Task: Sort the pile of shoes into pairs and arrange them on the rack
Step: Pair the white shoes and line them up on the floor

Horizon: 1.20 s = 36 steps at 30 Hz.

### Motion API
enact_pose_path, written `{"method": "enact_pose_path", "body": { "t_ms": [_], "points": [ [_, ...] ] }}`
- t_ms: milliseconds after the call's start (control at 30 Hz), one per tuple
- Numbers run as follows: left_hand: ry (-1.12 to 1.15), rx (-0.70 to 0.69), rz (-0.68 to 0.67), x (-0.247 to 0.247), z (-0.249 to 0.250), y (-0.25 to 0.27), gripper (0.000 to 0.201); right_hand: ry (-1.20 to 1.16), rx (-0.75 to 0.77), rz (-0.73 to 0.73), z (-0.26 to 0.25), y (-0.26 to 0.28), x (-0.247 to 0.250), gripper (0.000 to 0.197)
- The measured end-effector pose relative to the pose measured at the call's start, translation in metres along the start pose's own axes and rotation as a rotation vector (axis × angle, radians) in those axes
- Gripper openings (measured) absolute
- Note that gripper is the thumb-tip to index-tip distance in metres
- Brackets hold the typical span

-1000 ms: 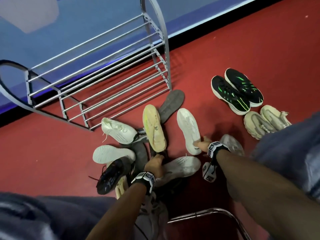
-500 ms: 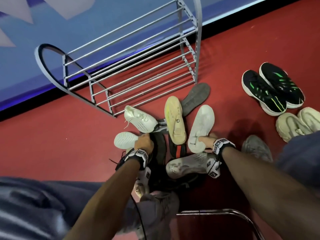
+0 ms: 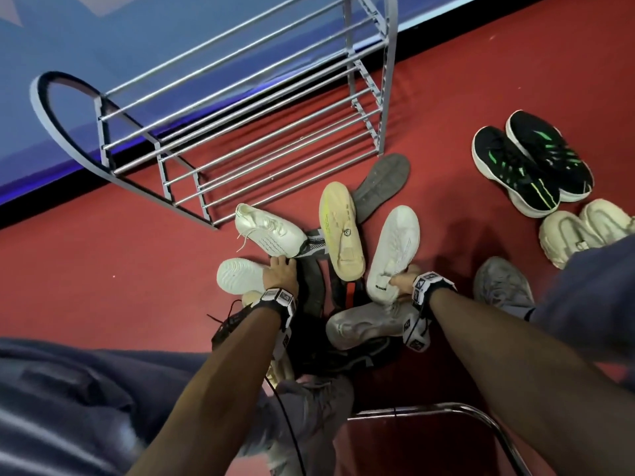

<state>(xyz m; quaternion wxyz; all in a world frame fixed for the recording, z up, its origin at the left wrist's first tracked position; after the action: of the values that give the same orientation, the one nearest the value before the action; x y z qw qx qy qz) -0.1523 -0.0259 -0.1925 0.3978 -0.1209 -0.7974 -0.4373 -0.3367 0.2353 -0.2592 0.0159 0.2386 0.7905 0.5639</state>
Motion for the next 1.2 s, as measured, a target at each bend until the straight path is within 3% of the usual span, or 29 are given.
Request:
{"method": "enact_pose_path", "body": {
  "t_ms": [133, 233, 300, 400, 500, 633, 700, 767, 833, 1000, 1067, 1200],
  "points": [
    [-0.137, -0.068, 0.026, 0.003, -0.007, 0.008, 0.051, -0.023, 0.018, -0.095, -0.009, 0.018, -0.004, 0.050],
    [-0.141, -0.111, 0.068, 0.005, -0.018, 0.025, 0.042, -0.057, -0.023, -0.143, 0.004, -0.023, -0.014, 0.088],
    [-0.032, -0.126, 0.096, 0.012, -0.026, 0.039, 0.032, -0.104, 0.001, -0.153, 0.002, -0.038, -0.019, 0.072],
    [0.143, -0.075, 0.161, 0.037, -0.048, 0.059, 0.025, -0.189, 0.047, -0.117, -0.029, 0.022, -0.009, 0.045],
    [0.192, -0.133, 0.415, 0.081, -0.055, 0.083, 0.036, -0.310, 0.087, -0.037, -0.032, 0.035, -0.002, 0.046],
    [0.087, -0.363, 0.854, 0.153, -0.014, 0.130, 0.012, -0.442, 0.324, 0.253, -0.044, 0.063, 0.017, 0.030],
    [0.061, -0.480, 0.906, 0.163, 0.012, 0.138, 0.010, -0.413, 0.429, 0.381, -0.049, 0.083, 0.033, 0.024],
    [0.051, -0.559, 0.839, 0.149, 0.033, 0.132, 0.021, -0.379, 0.488, 0.426, -0.053, 0.095, 0.045, 0.024],
    [0.056, -0.585, 0.671, 0.120, 0.046, 0.123, 0.032, -0.347, 0.496, 0.393, -0.056, 0.093, 0.050, 0.028],
    [0.250, -0.425, 0.162, 0.013, 0.036, 0.083, 0.052, -0.277, 0.431, 0.196, -0.053, 0.070, 0.033, 0.026],
    [0.512, -0.365, 0.109, -0.004, 0.026, 0.075, 0.047, -0.273, 0.409, 0.144, -0.049, 0.063, 0.021, 0.026],
    [0.893, -0.162, 0.176, 0.002, 0.008, 0.057, 0.022, -0.329, 0.384, 0.156, -0.046, 0.058, 0.018, 0.030]
  ]
}}
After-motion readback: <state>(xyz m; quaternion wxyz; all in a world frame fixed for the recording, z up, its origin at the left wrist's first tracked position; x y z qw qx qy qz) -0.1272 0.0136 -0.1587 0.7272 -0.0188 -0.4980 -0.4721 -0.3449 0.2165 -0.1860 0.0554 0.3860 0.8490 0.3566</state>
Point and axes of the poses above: each hand's wrist, its own y-axis away from the middle knuckle, its own x-axis out of the back of the hand, z = x × y, the point moved 8 cm from there along -y, towards the middle knuckle, and after that the axes turned 5 degrees about -z, right-handed, at the moved point
